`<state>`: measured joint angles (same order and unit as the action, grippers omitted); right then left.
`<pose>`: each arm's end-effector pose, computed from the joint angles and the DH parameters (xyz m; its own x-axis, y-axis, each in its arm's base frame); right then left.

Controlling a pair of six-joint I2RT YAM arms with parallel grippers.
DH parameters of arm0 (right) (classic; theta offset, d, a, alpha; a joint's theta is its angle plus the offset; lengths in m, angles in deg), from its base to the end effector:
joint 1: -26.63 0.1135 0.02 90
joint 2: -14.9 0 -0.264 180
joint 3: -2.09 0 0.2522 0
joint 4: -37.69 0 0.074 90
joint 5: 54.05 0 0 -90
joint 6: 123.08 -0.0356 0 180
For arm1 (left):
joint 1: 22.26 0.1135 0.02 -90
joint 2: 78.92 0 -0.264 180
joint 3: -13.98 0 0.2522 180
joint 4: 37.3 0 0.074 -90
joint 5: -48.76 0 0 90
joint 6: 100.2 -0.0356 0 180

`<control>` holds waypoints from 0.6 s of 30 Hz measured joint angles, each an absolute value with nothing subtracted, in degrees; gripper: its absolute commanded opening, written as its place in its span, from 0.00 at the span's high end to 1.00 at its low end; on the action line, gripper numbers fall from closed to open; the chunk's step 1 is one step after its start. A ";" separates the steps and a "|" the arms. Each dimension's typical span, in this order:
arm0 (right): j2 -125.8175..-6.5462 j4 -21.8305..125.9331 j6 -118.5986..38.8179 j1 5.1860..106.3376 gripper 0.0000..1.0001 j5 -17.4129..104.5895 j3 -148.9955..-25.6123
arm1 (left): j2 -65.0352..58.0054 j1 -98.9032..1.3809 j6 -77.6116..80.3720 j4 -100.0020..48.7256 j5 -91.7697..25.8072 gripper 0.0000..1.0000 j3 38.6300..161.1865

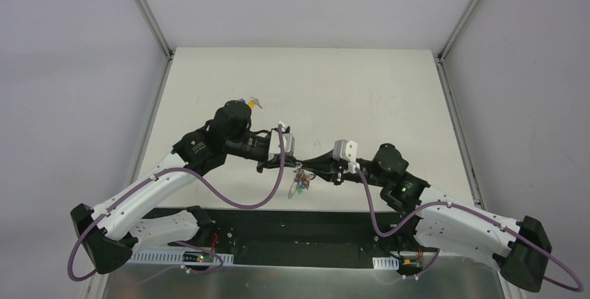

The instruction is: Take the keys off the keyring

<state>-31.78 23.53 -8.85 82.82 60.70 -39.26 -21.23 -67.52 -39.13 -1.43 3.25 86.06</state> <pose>0.0962 0.1704 0.2985 0.4820 0.0500 -0.8747 -0.8630 0.1997 -0.4641 0.1341 -0.1708 0.3629 0.2416 0.2465 -0.9386 0.9699 -0.0917 0.2256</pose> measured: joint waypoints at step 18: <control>-32.17 6.64 -24.45 83.04 1.00 50.95 -31.44 | -21.12 -66.77 -35.52 -2.98 1.50 1.00 86.11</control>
<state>-32.17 6.64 -24.45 83.04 50.95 -31.44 -21.12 -66.77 -35.52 -2.98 1.50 86.11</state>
